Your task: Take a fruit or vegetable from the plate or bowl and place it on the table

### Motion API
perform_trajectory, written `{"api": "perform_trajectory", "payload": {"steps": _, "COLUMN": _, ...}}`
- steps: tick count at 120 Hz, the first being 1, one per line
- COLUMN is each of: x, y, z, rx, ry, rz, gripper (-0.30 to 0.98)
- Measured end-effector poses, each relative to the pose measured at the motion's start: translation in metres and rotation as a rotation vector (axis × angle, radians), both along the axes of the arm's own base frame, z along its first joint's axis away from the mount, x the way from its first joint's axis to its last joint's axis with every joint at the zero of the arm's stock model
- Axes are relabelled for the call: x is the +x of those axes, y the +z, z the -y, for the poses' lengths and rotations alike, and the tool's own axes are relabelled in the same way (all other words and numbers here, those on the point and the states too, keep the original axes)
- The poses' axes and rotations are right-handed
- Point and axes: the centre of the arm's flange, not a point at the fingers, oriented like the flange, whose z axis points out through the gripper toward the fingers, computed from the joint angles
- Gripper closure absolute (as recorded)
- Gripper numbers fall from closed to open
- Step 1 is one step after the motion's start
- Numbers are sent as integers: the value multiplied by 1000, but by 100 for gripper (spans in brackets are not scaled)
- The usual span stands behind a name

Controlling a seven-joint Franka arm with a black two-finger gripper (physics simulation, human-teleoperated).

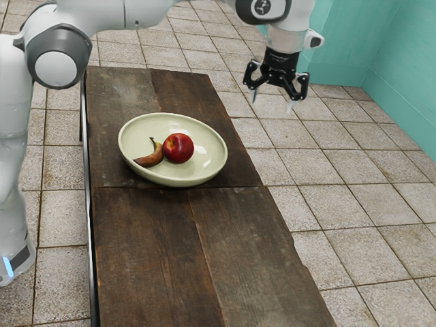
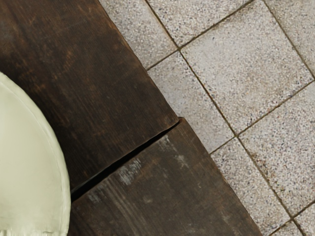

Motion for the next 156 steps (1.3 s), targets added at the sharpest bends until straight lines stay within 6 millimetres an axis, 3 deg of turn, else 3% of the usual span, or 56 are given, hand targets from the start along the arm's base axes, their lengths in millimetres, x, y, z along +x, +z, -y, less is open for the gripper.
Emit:
{"api": "perform_trajectory", "payload": {"steps": 22, "x": -2, "y": 1, "z": 8, "rx": -40, "ry": 327, "rz": -16, "gripper": 0}}
{"api": "perform_trajectory", "payload": {"steps": 32, "x": -22, "y": 32, "z": 14, "rx": -64, "ry": 406, "rz": 23, "gripper": 0}}
{"api": "perform_trajectory", "payload": {"steps": 37, "x": -31, "y": 35, "z": 9, "rx": -72, "ry": 442, "rz": 9, "gripper": 0}}
{"api": "perform_trajectory", "payload": {"steps": 43, "x": -33, "y": 27, "z": -13, "rx": -91, "ry": 480, "rz": -26, "gripper": 0}}
{"api": "perform_trajectory", "payload": {"steps": 55, "x": -37, "y": -3, "z": -95, "rx": -132, "ry": 541, "rz": -107, "gripper": 0}}
{"api": "perform_trajectory", "payload": {"steps": 61, "x": -41, "y": -30, "z": -123, "rx": -147, "ry": 531, "rz": -166, "gripper": 0}}
{"api": "perform_trajectory", "payload": {"steps": 74, "x": -47, "y": -97, "z": -130, "rx": -171, "ry": 409, "rz": -278, "gripper": 0}}
{"api": "perform_trajectory", "payload": {"steps": 80, "x": -46, "y": -114, "z": -131, "rx": -179, "ry": 337, "rz": -261, "gripper": 0}}
{"api": "perform_trajectory", "payload": {"steps": 121, "x": -55, "y": -119, "z": -152, "rx": -65, "ry": -282, "rz": -106, "gripper": 0}}
{"api": "perform_trajectory", "payload": {"steps": 140, "x": -95, "y": -165, "z": -141, "rx": -81, "ry": -551, "rz": -87, "gripper": 0}}
{"api": "perform_trajectory", "payload": {"steps": 156, "x": -96, "y": -173, "z": -134, "rx": -51, "ry": -729, "rz": -27, "gripper": 0}}
